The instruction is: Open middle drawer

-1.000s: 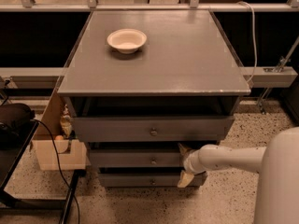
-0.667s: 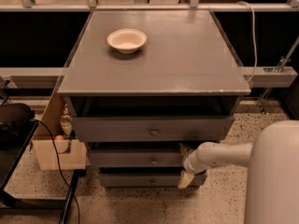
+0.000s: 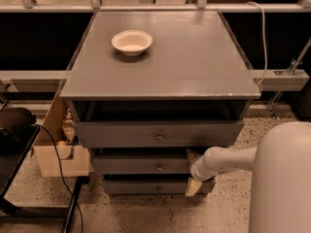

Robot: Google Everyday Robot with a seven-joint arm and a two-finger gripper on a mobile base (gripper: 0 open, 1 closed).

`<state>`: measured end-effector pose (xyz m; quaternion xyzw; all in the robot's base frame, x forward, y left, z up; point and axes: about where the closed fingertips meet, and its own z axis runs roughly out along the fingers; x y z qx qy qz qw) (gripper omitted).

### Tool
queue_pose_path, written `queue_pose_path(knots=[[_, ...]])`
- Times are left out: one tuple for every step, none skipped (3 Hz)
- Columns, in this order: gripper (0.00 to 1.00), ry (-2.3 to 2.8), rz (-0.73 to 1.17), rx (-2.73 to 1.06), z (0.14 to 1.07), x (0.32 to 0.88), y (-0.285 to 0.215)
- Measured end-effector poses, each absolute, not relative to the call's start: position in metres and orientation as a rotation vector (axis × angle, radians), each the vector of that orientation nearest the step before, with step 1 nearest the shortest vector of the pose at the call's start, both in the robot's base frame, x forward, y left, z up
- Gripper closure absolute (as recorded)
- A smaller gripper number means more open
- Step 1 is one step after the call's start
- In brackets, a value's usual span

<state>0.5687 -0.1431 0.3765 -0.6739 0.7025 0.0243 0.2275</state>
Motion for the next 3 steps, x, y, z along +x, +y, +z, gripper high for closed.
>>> queue_pose_path(knots=[[0.0,1.968,0.08,-1.883,0.378,0.565,-0.143],[0.0,2.016,0.106,-1.889,0.382,0.561,-0.148],[0.0,2.072,0.146,-1.9,0.386,0.555,-0.154]])
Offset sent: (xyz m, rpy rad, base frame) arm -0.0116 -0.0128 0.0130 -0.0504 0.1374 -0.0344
